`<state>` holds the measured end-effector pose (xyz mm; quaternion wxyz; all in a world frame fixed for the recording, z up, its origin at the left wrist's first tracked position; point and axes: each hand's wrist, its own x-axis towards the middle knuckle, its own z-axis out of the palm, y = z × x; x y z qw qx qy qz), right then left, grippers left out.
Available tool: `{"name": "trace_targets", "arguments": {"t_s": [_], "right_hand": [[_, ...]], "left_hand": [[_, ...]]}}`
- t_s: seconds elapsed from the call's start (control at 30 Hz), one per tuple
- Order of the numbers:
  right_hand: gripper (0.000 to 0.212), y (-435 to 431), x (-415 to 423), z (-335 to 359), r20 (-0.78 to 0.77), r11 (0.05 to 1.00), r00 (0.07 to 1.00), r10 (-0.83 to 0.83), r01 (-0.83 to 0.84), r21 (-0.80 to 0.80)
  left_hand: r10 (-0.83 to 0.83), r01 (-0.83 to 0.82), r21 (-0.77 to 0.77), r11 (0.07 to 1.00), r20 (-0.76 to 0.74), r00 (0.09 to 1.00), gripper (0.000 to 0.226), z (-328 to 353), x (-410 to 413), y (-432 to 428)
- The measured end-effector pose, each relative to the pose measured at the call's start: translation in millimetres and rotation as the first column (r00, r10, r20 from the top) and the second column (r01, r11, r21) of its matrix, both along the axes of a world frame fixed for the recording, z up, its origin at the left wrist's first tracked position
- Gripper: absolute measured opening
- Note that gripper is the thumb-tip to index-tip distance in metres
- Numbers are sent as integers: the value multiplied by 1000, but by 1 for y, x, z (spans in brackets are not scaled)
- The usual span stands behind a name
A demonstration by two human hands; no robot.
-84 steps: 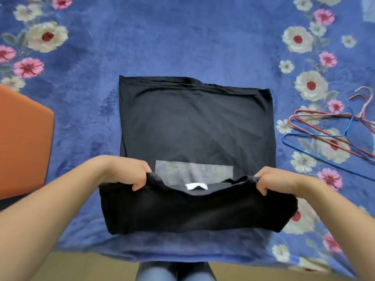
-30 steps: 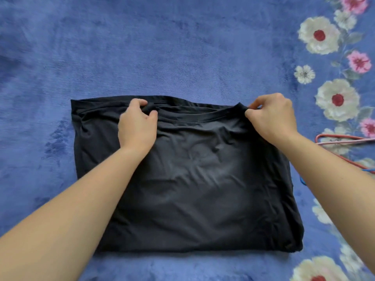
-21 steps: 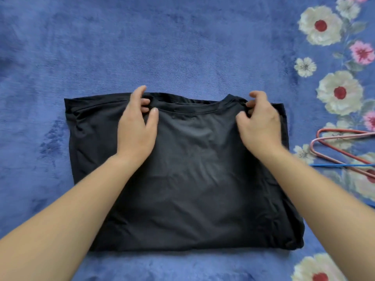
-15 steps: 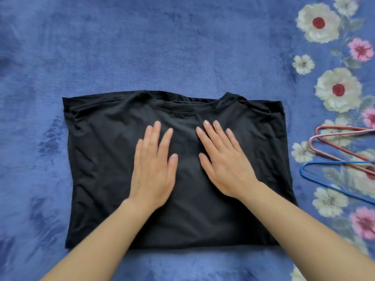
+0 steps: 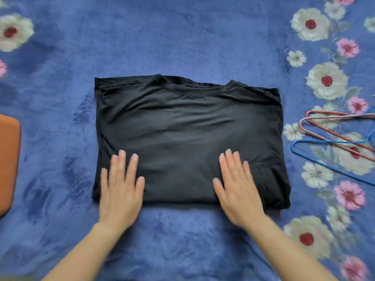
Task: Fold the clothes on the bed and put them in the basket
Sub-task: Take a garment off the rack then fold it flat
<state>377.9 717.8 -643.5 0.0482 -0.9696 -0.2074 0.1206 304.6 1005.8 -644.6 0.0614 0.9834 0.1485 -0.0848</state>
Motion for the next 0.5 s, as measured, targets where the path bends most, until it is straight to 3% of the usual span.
{"name": "trace_targets", "arguments": {"t_s": [0.07,0.17,0.27,0.33,0.4,0.47,0.5], "right_hand": [[64,-16,-30,-5,-57,996,995,-83,81,-31],[66,-59,-50,3,-65,923,921,-383,378,-76],[59,-79,-48,21,-103,771,773,-626,633,67],[70,-81,-39,27,-189,554,590,-785,805,210],[70,-81,-24,26,-349,230,329,-877,927,295],[41,-77,-9,25,-492,-12,136,-860,958,286],[29,-77,-4,23,-530,-61,103,-842,957,284]], "left_hand": [[74,-75,-19,997,-54,996,61,-4,-17,-8],[327,-329,-58,943,-43,944,55,3,-37,1],[574,-546,-317,776,-5,819,63,18,-44,11],[744,-637,-534,555,-23,668,56,29,-41,15],[823,-680,-645,348,-136,551,41,35,-34,17],[826,-684,-686,248,-218,519,33,37,-26,17],[821,-677,-700,226,-237,519,29,36,-23,17]]}}
